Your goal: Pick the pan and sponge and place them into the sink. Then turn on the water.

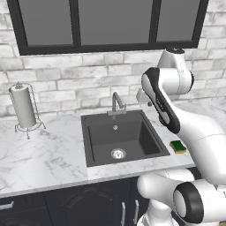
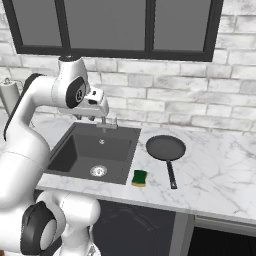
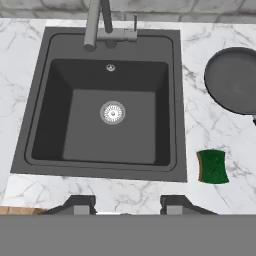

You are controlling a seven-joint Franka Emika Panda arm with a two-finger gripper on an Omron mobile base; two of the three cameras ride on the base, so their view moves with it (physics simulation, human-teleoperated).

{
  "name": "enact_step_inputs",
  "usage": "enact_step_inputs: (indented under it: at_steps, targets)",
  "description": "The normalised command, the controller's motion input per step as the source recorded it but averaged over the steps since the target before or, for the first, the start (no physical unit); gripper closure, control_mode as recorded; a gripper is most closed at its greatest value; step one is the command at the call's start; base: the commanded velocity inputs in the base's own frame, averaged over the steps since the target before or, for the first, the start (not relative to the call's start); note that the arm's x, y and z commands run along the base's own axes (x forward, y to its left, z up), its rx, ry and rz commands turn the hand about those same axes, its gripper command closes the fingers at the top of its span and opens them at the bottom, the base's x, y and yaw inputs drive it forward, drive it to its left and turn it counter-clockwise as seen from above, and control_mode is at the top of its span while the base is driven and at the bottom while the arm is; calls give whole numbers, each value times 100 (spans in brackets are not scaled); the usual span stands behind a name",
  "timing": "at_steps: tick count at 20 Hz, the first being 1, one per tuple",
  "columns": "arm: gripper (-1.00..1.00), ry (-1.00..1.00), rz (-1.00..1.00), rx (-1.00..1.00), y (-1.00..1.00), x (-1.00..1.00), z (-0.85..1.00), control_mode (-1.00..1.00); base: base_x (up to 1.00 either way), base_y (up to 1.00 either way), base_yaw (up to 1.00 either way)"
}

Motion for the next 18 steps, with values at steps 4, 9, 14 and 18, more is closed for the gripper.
enact_step_inputs:
  at_steps: [4,9,14,18]
  targets:
    - [-100,0,0,0,-6,-7,0,-100,0,0,0]
    - [-100,0,0,0,-13,-8,-1,-100,0,0,0]
    - [-100,0,0,0,-14,-4,0,-100,0,0,0]
    - [-100,1,0,0,-13,-3,-1,-100,0,0,0]
